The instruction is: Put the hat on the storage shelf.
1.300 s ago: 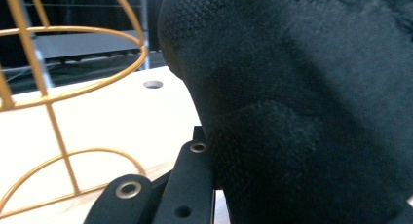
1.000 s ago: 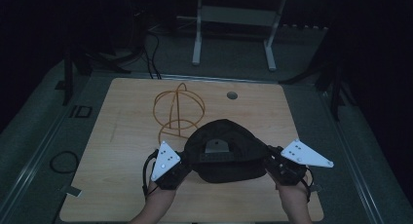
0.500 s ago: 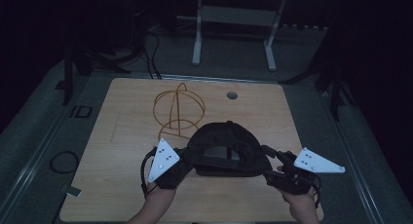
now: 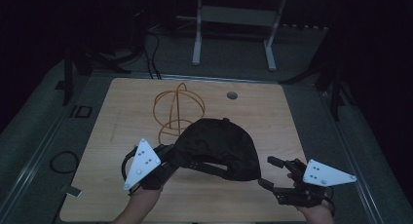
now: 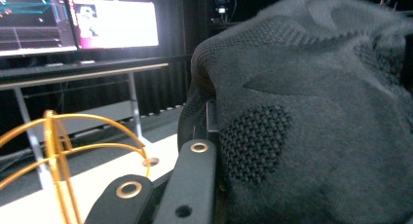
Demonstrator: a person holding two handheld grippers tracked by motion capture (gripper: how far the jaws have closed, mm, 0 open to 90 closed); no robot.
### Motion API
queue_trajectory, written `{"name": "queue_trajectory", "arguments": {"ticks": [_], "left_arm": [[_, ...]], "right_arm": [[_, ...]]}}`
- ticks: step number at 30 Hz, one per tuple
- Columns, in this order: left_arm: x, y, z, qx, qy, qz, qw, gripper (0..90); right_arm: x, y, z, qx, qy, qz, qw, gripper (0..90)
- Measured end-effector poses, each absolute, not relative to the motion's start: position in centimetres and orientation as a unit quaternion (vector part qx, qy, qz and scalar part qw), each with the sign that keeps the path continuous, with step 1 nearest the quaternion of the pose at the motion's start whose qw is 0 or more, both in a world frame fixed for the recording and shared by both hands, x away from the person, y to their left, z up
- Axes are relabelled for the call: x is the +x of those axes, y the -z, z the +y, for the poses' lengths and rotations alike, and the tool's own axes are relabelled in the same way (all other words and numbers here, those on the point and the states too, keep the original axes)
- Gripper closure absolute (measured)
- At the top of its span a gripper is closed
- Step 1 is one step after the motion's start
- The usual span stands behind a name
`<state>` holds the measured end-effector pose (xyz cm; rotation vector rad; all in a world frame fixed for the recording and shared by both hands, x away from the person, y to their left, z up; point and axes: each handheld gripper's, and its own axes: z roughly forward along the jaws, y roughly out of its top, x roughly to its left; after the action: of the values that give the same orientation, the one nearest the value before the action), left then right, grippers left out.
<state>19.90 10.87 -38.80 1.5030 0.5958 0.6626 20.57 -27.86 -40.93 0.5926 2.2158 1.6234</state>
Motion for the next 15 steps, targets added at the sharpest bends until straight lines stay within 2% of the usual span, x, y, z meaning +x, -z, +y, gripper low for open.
{"name": "queue_trajectory", "arguments": {"ticks": [3,10,15], "left_arm": [[20.0,39.2,12.0,0.663,-0.286,0.254,0.643,89.1],[20.1,40.3,14.6,0.656,-0.260,0.244,0.665,89.0],[20.3,41.2,15.5,0.664,-0.223,0.225,0.677,89.0]], "right_arm": [[20.2,39.9,-28.0,0.194,-0.572,0.773,0.192,35.9],[20.0,37.3,-28.3,0.163,-0.616,0.747,0.189,37.6],[20.1,35.9,-26.0,0.125,-0.607,0.761,0.192,37.7]]}}
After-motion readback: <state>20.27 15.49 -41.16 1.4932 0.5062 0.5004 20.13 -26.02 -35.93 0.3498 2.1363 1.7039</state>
